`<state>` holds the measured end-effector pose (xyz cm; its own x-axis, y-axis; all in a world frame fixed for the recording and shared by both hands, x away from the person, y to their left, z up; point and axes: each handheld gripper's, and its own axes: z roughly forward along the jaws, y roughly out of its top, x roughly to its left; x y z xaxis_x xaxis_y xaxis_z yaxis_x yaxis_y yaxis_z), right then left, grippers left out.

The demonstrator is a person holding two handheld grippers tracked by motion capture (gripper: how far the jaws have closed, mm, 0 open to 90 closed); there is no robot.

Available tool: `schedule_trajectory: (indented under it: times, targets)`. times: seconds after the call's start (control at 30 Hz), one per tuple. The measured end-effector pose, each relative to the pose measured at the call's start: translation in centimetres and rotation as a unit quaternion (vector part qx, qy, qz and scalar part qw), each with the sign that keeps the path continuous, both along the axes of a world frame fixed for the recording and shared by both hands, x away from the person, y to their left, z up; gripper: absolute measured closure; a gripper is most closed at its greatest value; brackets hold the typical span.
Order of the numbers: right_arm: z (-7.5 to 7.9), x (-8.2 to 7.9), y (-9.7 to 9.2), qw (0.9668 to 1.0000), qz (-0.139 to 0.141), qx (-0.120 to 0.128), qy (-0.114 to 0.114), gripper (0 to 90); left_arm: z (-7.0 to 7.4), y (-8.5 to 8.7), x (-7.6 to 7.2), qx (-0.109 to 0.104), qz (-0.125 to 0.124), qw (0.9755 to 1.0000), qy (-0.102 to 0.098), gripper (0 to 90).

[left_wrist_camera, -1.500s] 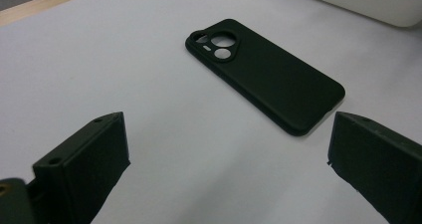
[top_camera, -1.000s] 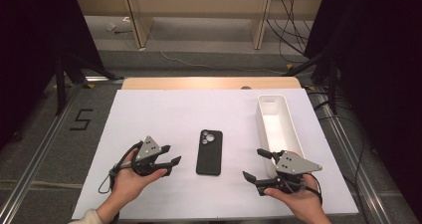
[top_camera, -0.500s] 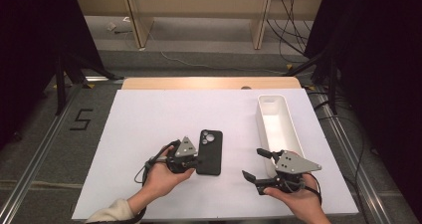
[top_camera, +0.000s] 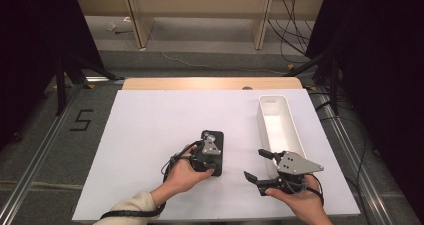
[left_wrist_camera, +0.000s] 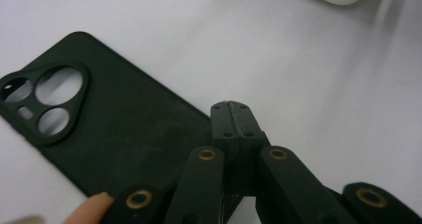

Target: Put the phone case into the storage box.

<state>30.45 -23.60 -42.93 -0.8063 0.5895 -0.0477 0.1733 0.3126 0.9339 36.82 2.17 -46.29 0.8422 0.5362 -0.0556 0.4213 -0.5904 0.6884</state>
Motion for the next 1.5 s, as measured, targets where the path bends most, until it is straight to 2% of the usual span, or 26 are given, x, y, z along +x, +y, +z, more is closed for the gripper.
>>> schedule_trajectory:
  times: [0.37, 0.63, 0.73, 0.97, 1.2, 1.5]
  targets:
    - [-0.1, 0.0, -0.1, 1.0, -0.001, 0.002, 0.0, 19.4, -1.1, -1.9, 0.3, 0.011, -0.01, 0.9999, 0.006, 89.9]
    - [-0.1, 0.0, -0.1, 1.0, 0.0, 0.001, 0.002, 19.6, -1.7, -2.6, 0.4, 0.033, -0.011, 0.9994, 0.005, 89.9]
    - [-0.1, 0.0, -0.1, 1.0, -0.001, 0.002, 0.002, 19.7, -1.7, -2.5, 0.5, 0.033, -0.01, 0.9994, 0.008, 89.9]
    - [-0.1, 0.0, -0.1, 1.0, 0.001, 0.001, 0.003, 19.7, -1.5, -2.4, 0.5, 0.049, -0.011, 0.9987, 0.012, 89.9]
    - [-0.1, 0.0, -0.1, 1.0, 0.0, 0.004, 0.004, 20.0, -1.4, -1.4, 0.3, 0.063, -0.005, 0.9978, 0.02, 89.9]
    - [-0.2, 0.0, -0.1, 1.0, 0.0, 0.003, 0.004, 20.0, -1.3, 0.2, 0.4, 0.069, 0.007, 0.997, 0.033, 90.0]
